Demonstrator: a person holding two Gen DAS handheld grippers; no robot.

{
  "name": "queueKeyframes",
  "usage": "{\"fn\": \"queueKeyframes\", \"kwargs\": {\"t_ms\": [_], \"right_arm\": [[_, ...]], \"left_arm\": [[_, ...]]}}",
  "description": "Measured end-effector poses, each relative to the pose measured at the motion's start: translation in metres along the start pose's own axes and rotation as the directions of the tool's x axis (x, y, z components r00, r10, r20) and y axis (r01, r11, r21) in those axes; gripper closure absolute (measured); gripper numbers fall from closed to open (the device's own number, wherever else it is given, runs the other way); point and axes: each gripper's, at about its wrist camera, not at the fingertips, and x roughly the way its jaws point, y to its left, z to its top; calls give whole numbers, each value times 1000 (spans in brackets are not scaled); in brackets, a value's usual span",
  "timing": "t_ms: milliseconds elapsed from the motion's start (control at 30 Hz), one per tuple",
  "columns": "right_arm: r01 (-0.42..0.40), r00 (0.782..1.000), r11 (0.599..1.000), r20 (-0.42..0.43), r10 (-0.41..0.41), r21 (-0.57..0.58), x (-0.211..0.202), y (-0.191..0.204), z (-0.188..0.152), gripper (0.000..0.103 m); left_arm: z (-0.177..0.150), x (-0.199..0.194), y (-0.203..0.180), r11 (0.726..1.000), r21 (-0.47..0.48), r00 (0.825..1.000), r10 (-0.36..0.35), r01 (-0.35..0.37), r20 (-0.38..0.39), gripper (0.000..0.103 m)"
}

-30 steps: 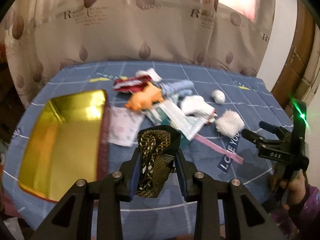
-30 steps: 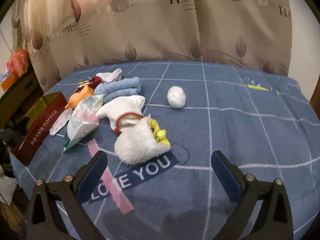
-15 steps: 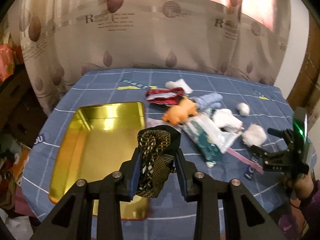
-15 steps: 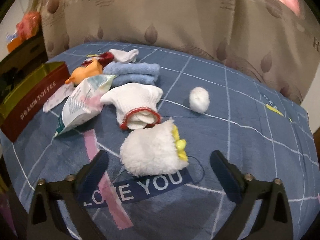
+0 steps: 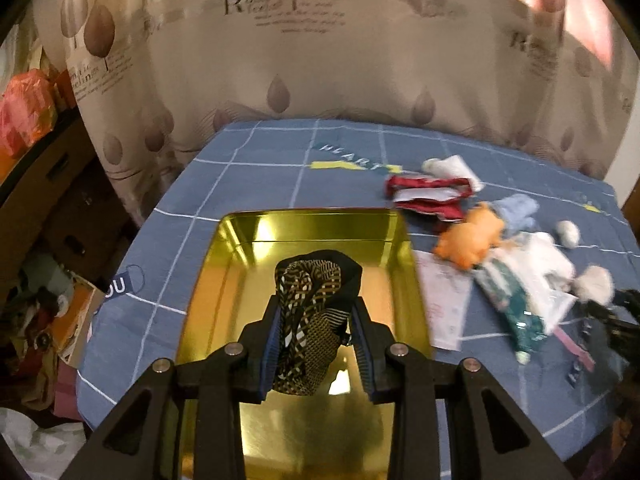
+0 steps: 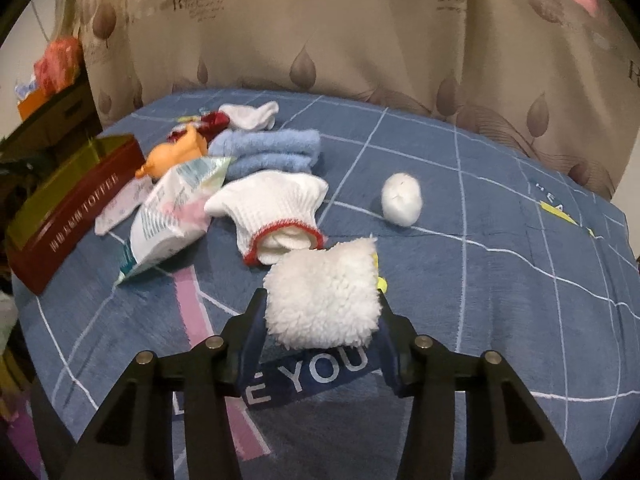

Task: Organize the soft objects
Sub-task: 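Release the woven ball in the tin while the right gripper drops the fluffy plush there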

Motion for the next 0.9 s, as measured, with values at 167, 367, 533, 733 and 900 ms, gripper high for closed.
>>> {"fn": "queueKeyframes", "kwargs": {"t_ms": [167, 367, 533, 733, 900], "right_arm": [[-15, 999, 999, 39, 14, 40, -17, -5, 5, 57], [-38, 996, 997, 79, 33, 62, -35, -4, 14, 57], [-77, 991, 996, 111, 71, 47, -46, 7, 25, 57], [-163, 974, 986, 151, 166, -30, -61, 48, 51, 57], [-263, 948, 957, 151, 280, -119, -62, 100, 80, 57]], "left_arm": [[11, 29, 13, 1000, -4, 998, 25, -25, -51, 70], [18, 57, 24, 998, -10, 993, 56, -57, -104, 69], [23, 71, 30, 998, -17, 989, 51, -54, -137, 59], [22, 79, 28, 997, 1, 985, 79, -80, -151, 52], [20, 69, 39, 998, -50, 993, 20, -26, -115, 48]]}}
